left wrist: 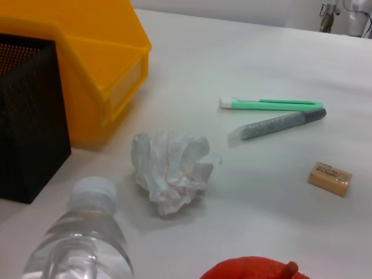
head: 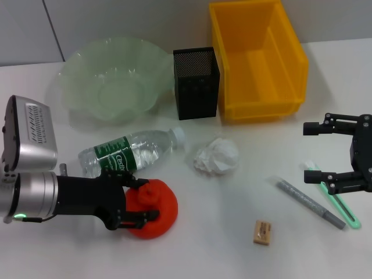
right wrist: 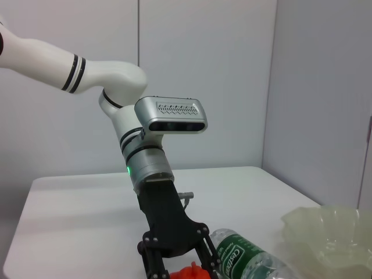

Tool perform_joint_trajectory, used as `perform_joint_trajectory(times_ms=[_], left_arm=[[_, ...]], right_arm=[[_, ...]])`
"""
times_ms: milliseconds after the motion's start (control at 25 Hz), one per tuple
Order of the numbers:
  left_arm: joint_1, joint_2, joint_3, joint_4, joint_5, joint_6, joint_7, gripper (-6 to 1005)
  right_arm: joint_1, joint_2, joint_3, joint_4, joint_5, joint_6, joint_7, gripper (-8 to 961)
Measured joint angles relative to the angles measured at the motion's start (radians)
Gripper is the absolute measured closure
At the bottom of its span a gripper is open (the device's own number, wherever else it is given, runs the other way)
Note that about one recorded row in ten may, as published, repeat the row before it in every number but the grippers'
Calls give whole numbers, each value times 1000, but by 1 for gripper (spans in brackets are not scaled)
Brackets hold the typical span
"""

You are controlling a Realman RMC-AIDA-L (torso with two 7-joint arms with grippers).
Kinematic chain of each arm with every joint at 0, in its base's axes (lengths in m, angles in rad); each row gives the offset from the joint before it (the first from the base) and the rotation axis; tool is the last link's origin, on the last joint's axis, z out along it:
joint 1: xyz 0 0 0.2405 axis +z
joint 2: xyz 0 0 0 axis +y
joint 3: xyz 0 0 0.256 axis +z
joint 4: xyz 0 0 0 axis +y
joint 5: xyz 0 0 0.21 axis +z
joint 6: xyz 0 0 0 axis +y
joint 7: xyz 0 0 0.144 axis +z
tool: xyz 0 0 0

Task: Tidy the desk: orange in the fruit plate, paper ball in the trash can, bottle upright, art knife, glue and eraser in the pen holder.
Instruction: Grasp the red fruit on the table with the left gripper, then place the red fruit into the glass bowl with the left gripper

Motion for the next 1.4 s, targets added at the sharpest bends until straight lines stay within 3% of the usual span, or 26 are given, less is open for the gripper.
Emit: perform_joint_trajectory(times_ms=[280,720,920,960,1080,1280,1400], left_arm=[[0,-1,3,-2,-14,0,55,415],[0,5,-15,9,-39,63,68,656],[10,10,-170,64,-107,270,131,816],[10,10,-170,64,-107,270,131,826],[6,10,-295,151,-186,385,145,858],[-32,7,-335,175,-223,324,116,899],[-90,2,-316,136,-234,160,116,930]], right_arm=[[-1,1,3,0,0,-3,0,127],[0,2,9,-2,1,-8,2,128],[-1,2,8,-2,2,-5,1,128],[-1,2,8,-2,2,-5,1,128],[-4,2,8,-2,3,-4,1,128],[-13,7,11,-3,8,-1,0,128],[-15,11,17,-9,10,0,-1,128]])
